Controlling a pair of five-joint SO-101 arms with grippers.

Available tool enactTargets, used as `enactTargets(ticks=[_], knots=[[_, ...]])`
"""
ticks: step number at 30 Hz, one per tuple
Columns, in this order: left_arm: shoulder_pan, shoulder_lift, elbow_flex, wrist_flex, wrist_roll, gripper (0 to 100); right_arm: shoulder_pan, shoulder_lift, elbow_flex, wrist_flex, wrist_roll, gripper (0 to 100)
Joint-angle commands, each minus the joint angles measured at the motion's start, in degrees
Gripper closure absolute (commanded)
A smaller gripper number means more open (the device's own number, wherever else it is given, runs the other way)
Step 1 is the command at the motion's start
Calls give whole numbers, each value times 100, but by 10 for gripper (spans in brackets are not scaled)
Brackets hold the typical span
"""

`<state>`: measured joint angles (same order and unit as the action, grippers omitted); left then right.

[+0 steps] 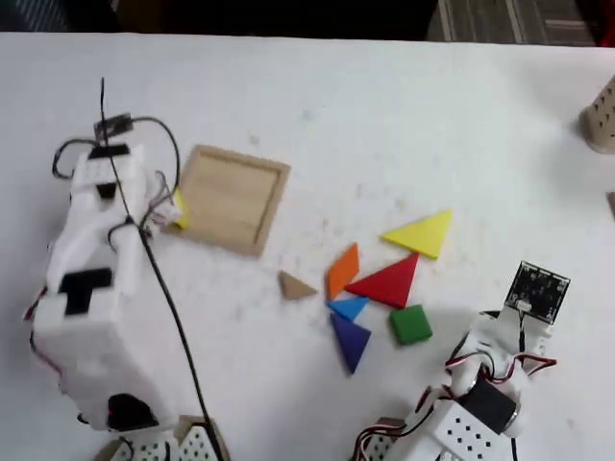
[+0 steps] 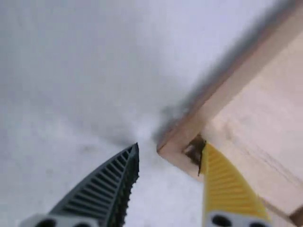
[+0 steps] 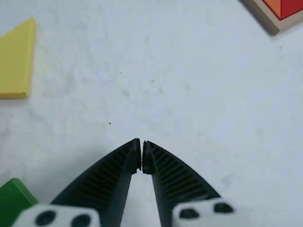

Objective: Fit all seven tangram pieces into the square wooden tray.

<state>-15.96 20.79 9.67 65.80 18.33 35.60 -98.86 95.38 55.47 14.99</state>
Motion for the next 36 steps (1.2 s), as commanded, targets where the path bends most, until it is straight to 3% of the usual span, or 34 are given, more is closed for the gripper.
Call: enactTargets(ticks=[1,7,15,27,32,36], knots=[[259,-1833,1662,-712,-510,771,-57,-57,44,-92,0,978],[752,-2791,3051,-1090,-791,771,-57,-57,53,-92,0,978],[980,-3811,3596,-1125,-1363,774,-127,-31,53,-92,246,980],[945,-5974,5319,-1969,-1398,771,-1771,40,-1037,1174,527,981],[382,-6105,5574,-2031,-1398,771,-2167,1191,-2075,1191,527,981],[-57,-6105,6022,-2769,-1398,771,-2668,2941,-3051,1200,527,979]])
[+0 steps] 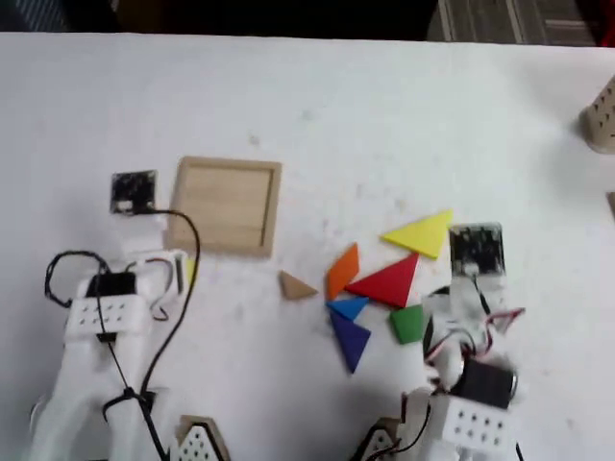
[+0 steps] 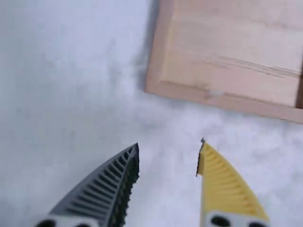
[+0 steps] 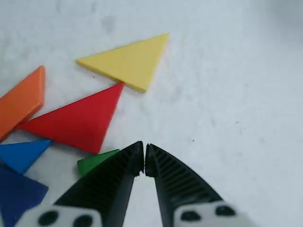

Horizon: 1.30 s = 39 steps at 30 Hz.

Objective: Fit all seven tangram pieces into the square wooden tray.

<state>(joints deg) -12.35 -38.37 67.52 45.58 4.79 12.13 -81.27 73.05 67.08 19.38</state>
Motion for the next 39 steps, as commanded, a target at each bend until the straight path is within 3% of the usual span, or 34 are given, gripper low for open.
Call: enactTargets(ticks=[1,6,11,14,20,28,34,39], knots=[[-479,-189,343,-1029,-44,771,-435,1604,-1002,40,79,978],[-470,-198,545,-1442,-44,771,-1174,3037,-1697,31,79,978],[-488,-189,536,-1424,-44,771,-2132,3345,-1899,-295,-220,978],[-479,-189,519,-1266,-44,771,-2141,3398,-1881,-936,-765,977],[-470,-189,519,-1275,-44,771,-2185,3679,-1908,-1138,-765,940],[-470,-180,431,-1248,-44,771,-2466,5314,-2242,-1508,-905,886],[-505,-171,413,-1266,-44,771,-3354,5824,-2690,-1455,-1495,886],[-505,-163,404,-1275,-44,771,-3240,5815,-2541,-892,-1486,886]])
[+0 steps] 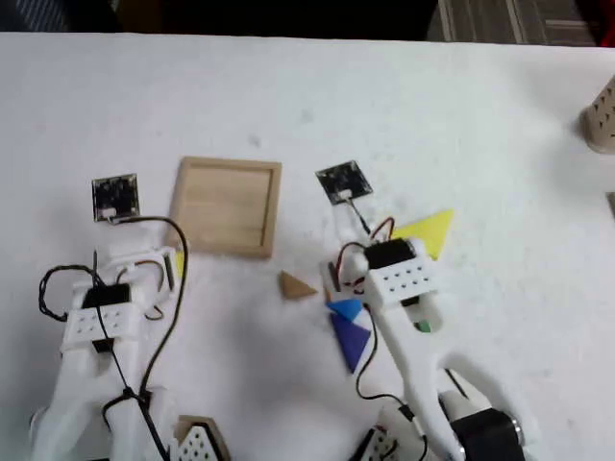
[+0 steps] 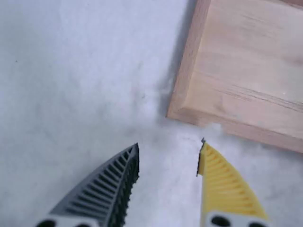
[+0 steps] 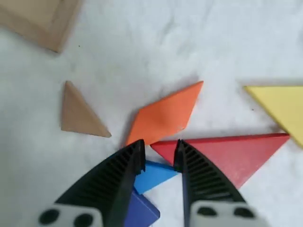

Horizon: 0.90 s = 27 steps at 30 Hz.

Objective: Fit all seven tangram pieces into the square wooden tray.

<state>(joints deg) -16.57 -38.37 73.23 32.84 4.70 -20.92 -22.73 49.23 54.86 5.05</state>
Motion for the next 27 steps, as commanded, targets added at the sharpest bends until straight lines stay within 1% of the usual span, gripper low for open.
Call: enactTargets(ticks=[1,5,8,11,14,18,21,23,27], knots=[[-75,-101,-185,0,-35,771,101,-40,-132,532,9,885],[-66,699,-624,-123,-35,771,-66,-136,-105,1182,1081,885],[-92,1657,-1231,-35,-35,771,-365,-426,114,1393,1433,885],[-233,2413,-1969,484,-35,771,-699,-840,624,1209,1433,884],[-347,2862,-2497,905,-26,771,-989,-1297,1178,945,1380,885],[-347,3055,-2637,976,-18,771,-1349,-1807,1890,593,686,882],[-338,3055,-2637,976,-18,771,-1182,-2070,1996,462,580,880],[-338,3055,-2637,976,-18,771,-1015,-2132,2022,470,554,848],[-338,3055,-2629,976,-26,771,-910,-2141,2356,462,536,730]])
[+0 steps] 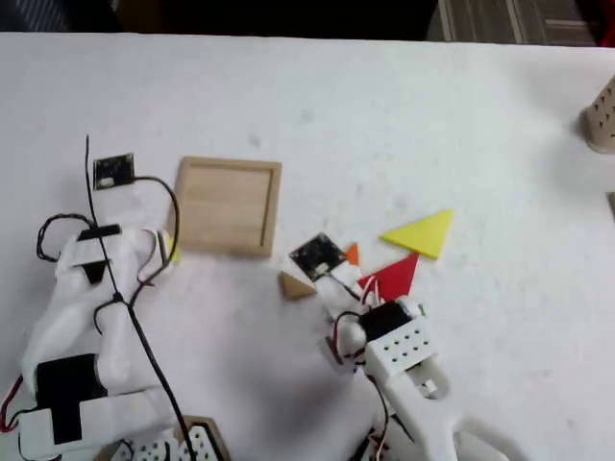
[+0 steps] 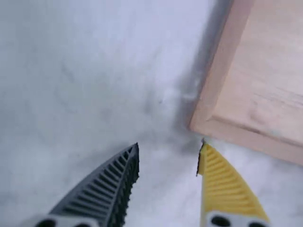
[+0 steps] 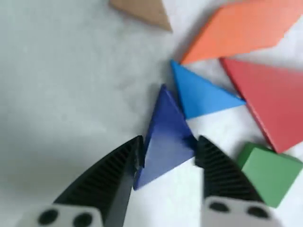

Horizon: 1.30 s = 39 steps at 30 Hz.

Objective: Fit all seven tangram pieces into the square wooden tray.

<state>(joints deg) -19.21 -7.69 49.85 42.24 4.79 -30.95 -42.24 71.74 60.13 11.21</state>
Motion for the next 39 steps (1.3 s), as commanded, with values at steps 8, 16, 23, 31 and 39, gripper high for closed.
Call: enactTargets(ticks=[8,16,23,31,39], knots=[[-75,-13,-281,35,-35,771,84,-189,202,-75,-79,768],[-84,-13,-273,53,-35,771,-136,-189,185,-365,-79,820],[-198,-13,-281,158,-44,771,-75,-189,158,-409,-396,817],[-207,-13,-273,167,-44,771,-57,-233,149,-567,-440,752],[-207,-13,-273,167,-44,771,-101,-189,70,-567,-440,779]])
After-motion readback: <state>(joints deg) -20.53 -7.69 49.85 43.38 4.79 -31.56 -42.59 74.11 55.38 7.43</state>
